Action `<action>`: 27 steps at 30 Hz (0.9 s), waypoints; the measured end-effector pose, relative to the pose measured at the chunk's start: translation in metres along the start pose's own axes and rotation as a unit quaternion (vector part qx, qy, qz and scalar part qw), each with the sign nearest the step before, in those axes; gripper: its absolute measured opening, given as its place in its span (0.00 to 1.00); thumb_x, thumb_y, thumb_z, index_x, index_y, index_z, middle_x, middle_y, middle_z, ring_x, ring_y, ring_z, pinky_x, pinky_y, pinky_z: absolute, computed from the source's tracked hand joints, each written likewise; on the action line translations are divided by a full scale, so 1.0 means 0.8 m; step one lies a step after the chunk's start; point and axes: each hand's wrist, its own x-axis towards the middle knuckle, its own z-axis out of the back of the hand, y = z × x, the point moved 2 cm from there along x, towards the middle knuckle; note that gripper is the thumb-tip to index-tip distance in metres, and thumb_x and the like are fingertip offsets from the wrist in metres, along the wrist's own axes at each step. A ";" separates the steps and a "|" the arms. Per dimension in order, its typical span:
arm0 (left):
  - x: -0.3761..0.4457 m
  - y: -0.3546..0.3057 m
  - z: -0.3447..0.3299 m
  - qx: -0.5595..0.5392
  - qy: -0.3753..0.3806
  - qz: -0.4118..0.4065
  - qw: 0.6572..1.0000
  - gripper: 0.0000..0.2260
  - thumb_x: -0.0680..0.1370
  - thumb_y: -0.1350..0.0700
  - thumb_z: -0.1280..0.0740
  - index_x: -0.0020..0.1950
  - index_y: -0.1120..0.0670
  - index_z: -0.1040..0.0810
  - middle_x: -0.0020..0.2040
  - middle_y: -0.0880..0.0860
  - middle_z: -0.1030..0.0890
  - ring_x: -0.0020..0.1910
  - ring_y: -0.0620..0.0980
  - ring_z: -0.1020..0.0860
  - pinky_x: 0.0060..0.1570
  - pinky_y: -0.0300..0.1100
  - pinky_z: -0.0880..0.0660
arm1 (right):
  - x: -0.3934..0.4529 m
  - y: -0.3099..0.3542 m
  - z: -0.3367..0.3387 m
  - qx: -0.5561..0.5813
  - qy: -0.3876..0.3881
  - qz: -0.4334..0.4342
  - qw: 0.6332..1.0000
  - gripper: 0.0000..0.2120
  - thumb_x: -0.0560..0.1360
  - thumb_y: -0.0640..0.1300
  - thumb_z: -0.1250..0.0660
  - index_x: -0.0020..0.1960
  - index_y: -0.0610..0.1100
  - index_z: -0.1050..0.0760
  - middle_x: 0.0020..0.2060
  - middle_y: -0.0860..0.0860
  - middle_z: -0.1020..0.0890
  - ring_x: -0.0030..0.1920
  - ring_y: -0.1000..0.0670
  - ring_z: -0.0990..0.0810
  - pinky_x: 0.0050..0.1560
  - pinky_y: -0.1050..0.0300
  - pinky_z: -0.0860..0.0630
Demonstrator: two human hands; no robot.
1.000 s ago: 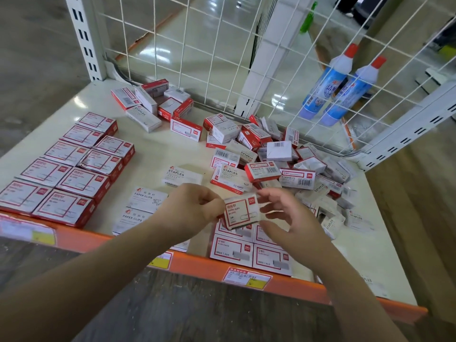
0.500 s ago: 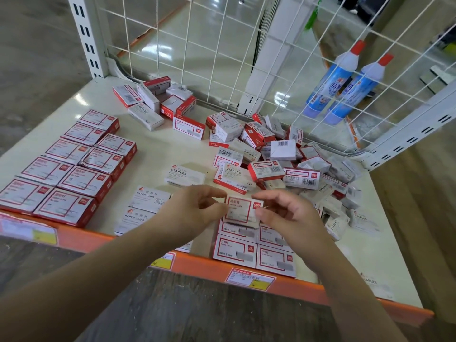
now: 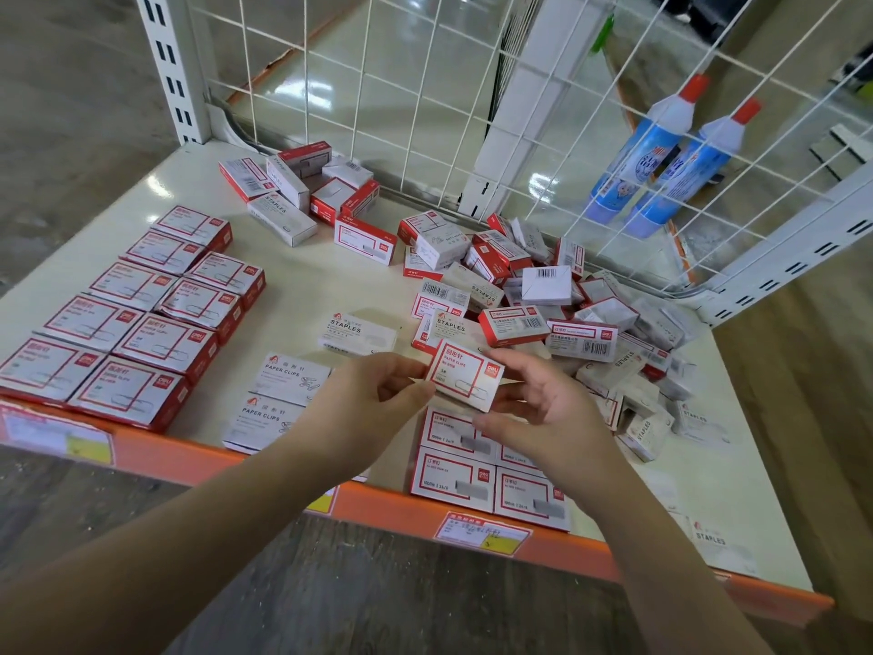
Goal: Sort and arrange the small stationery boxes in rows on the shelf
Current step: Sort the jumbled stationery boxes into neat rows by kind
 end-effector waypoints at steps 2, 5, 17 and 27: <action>0.001 0.003 0.000 0.016 -0.001 -0.005 1.000 0.04 0.78 0.52 0.38 0.52 0.47 0.26 0.42 0.40 0.22 0.45 0.44 0.21 0.40 0.35 0.22 | 0.001 -0.001 -0.002 -0.029 -0.007 0.006 1.000 0.26 0.69 0.38 0.27 0.55 0.64 0.32 0.51 0.62 0.21 0.54 0.61 0.23 0.46 0.70 0.26; 0.001 0.005 0.001 0.036 -0.002 -0.014 0.999 0.03 0.77 0.52 0.37 0.50 0.45 0.27 0.40 0.38 0.23 0.40 0.40 0.23 0.35 0.30 0.24 | 0.003 -0.004 -0.004 -0.070 -0.013 0.013 0.997 0.27 0.69 0.40 0.27 0.59 0.63 0.32 0.56 0.61 0.23 0.58 0.59 0.26 0.52 0.67 0.29; 0.004 0.004 0.021 0.115 -0.032 -0.030 0.992 0.15 0.77 0.51 0.37 0.63 0.51 0.27 0.46 0.43 0.23 0.45 0.40 0.24 0.43 0.31 0.26 | 0.014 0.005 -0.011 -0.122 -0.028 0.049 0.991 0.23 0.71 0.44 0.29 0.61 0.59 0.31 0.52 0.64 0.26 0.54 0.62 0.25 0.54 0.67 0.29; 0.013 0.012 0.103 0.350 -0.141 -0.044 0.925 0.17 0.79 0.51 0.41 0.68 0.49 0.31 0.64 0.46 0.29 0.60 0.46 0.30 0.58 0.39 0.32 | 0.074 0.047 -0.047 -0.123 -0.025 0.096 0.988 0.21 0.70 0.44 0.28 0.59 0.59 0.28 0.54 0.58 0.25 0.54 0.61 0.25 0.54 0.67 0.29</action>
